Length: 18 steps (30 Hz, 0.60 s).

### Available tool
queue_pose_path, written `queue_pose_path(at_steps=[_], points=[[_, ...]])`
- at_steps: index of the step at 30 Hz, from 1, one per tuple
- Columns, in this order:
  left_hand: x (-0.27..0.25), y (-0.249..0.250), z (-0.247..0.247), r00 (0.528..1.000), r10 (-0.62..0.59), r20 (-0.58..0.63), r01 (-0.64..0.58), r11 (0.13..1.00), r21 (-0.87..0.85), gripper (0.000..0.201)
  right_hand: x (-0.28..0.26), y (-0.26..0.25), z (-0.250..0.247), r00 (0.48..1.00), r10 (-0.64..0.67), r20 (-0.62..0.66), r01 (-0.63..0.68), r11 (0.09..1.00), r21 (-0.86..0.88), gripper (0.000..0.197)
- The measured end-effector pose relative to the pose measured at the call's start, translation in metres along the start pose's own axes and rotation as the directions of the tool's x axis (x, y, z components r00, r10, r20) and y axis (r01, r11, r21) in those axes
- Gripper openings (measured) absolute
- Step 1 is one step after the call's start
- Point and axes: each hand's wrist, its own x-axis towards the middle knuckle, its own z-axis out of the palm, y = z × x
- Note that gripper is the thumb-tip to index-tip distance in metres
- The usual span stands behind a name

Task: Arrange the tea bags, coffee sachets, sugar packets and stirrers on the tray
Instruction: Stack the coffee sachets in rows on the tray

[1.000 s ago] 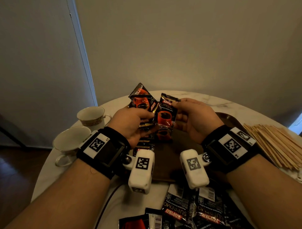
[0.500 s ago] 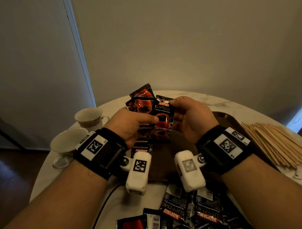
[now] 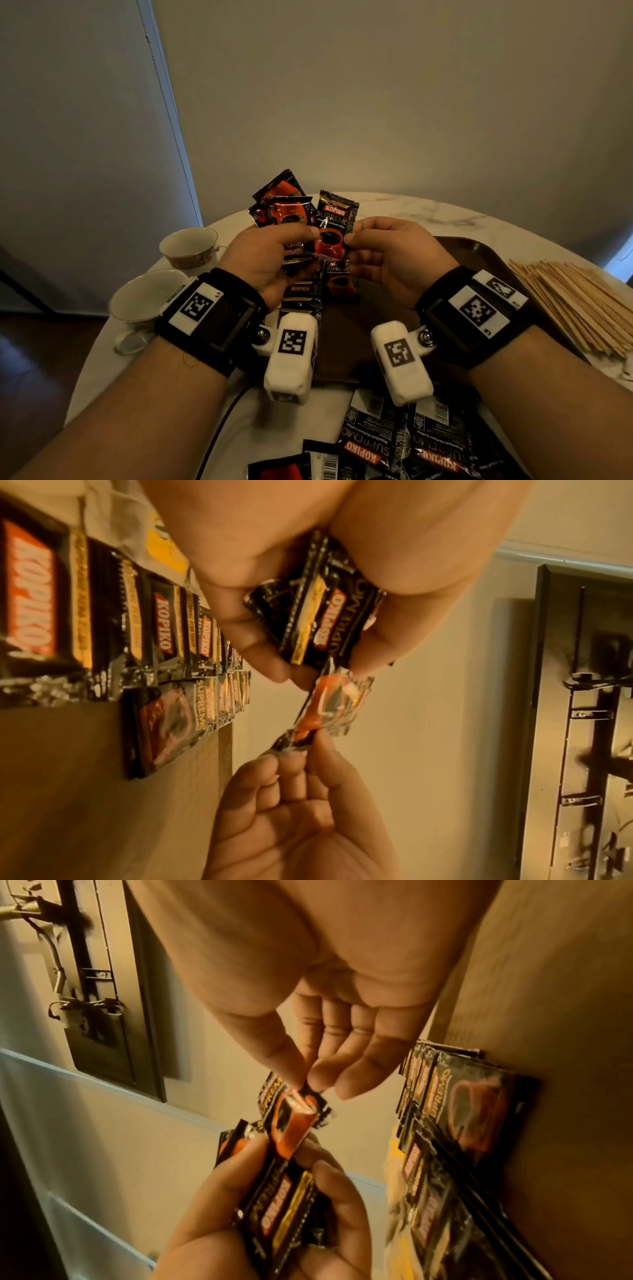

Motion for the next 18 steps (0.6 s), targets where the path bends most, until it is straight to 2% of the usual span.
queue_pose_path(at_steps=[3, 6, 9, 14, 18], points=[[0.002, 0.002, -0.002, 1.0, -0.01, -0.027, 0.009, 0.999, -0.038, 0.012, 0.005, 0.005, -0.008, 0.991, 0.102, -0.085, -0.104, 0.995, -0.012, 0.009], [0.005, 0.004, -0.006, 0.998, -0.025, -0.051, 0.022, 0.998, -0.055, 0.018, 0.008, 0.012, -0.016, 0.948, 0.285, -0.145, -0.303, 0.945, -0.122, 0.011], [0.005, 0.005, -0.006, 0.998, -0.041, -0.054, 0.038, 0.998, -0.058, 0.018, 0.007, 0.015, -0.02, 0.906, 0.396, -0.151, -0.419, 0.891, -0.175, 0.008], [0.004, 0.006, -0.005, 0.998, -0.035, -0.044, 0.033, 0.998, -0.05, 0.019, 0.01, 0.019, -0.021, 0.894, 0.426, -0.136, -0.447, 0.866, -0.225, 0.018], [0.003, 0.007, -0.005, 0.998, -0.028, -0.056, 0.026, 0.999, -0.043, 0.016, 0.01, 0.019, -0.02, 0.898, 0.423, -0.122, -0.44, 0.864, -0.244, 0.016]])
